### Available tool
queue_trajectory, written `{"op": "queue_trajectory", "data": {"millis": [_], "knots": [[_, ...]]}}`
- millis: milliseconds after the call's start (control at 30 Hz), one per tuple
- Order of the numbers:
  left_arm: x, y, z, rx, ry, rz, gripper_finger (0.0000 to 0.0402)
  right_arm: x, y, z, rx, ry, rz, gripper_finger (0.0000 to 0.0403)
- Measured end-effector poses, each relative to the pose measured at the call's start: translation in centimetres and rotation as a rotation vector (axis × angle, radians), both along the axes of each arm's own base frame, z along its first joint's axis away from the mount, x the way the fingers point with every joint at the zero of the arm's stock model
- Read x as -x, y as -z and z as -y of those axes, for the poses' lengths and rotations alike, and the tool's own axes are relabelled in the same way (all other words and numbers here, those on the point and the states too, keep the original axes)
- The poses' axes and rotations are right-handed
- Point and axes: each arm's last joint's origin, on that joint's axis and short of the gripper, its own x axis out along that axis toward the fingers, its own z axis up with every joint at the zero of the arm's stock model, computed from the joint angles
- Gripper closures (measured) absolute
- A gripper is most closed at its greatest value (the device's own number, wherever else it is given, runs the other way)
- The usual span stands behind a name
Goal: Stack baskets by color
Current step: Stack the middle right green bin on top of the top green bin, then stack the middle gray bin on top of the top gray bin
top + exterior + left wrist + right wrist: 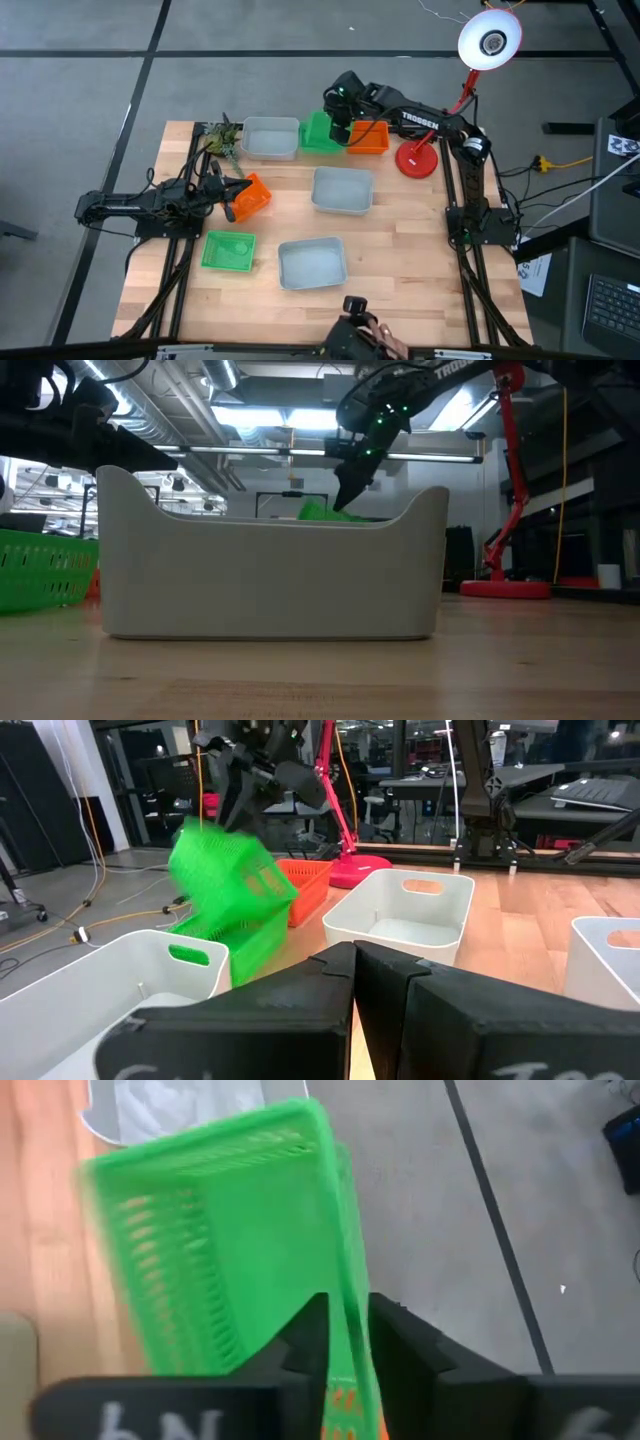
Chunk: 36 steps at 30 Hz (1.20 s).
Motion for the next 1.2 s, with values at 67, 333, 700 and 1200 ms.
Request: {"op": "queue_trajectory", "data": {"millis": [67, 333, 700, 1200], "knots": [[0.0, 0.0, 0.0, 0.0, 0.0, 0.0, 0.0401, -0.1, 0.3, 0.1, -0.001, 0.0, -0.001, 0.0303], [0.0, 0.0, 0.0, 0.0, 0.0, 0.0, 0.0401, -0.5, 0.4, 0.4, 0.019, 0.0, 0.028, 0.0269], [0.0, 0.0, 0.0, 0.0, 0.001, 0.0, 0.0401, -0.9, 0.0, -0.8, -0.084, 0.002, 0.091, 0.0267], [0.3, -2.7, 0.5, 0.098, 0.16, 0.042, 0.0401, 5.1, -5.9, -13.4, -0.428, -0.025, -0.286, 0.0294]]}}
